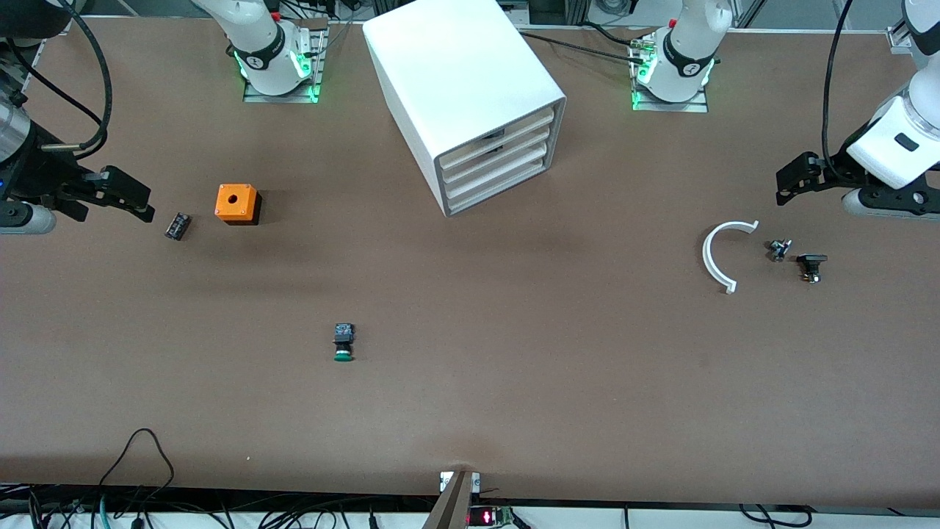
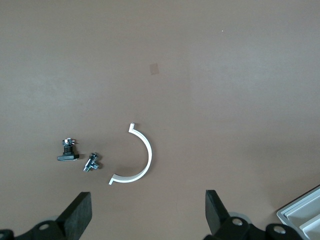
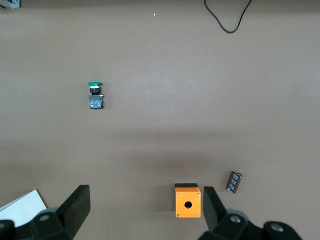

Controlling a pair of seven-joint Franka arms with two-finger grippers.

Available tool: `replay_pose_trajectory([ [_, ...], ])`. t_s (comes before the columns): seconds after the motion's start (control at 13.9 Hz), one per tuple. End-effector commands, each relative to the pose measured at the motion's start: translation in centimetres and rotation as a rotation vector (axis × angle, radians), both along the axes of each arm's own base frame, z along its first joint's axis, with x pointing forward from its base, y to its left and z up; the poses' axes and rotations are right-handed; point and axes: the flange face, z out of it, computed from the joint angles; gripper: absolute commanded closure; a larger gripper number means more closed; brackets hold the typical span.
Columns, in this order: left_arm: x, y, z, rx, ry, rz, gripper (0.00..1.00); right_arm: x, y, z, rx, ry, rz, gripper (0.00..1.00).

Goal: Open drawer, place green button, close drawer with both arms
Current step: 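Move the right gripper toward the green button while the left gripper reaches the cabinet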

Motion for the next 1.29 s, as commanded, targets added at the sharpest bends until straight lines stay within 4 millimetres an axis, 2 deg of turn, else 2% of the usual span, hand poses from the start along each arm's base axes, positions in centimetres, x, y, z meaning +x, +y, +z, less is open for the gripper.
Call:
replay_pose_trajectory([
  [0.0,0.4,0.1,0.6,-0.006,-0.006,-0.025,0.00,-0.7,0.1,1.0,0.002,-0.007,-0.020,0.00],
  [0.43,0.3,0.0,0.6,-0.006,-0.003,-0.025,0.00,-0.6,0.7,0.1,0.011,0.017,-0.026,0.00],
  [0.5,0.4,0.1,0.6,-0.006,-0.003,-0.023,0.00,-0.4,0.9,-0.7,0.012,0.022,-0.024,0.00],
  [0.72,0.4,0.0,0.6,-0.006,-0.003,-0.026,0.00,0.4,1.8,-3.6,0.007,0.046,0.001,0.00],
  [0.93,0.4,0.0,0.6,-0.006,-0.003,-0.025,0.00,0.9,4.3,-6.9,0.006,0.070,0.029,0.00],
  [1.22,0.5,-0.4,0.1,-0.019,0.006,-0.028,0.00,2.9,7.0,-12.2,0.015,0.067,0.067,0.00],
])
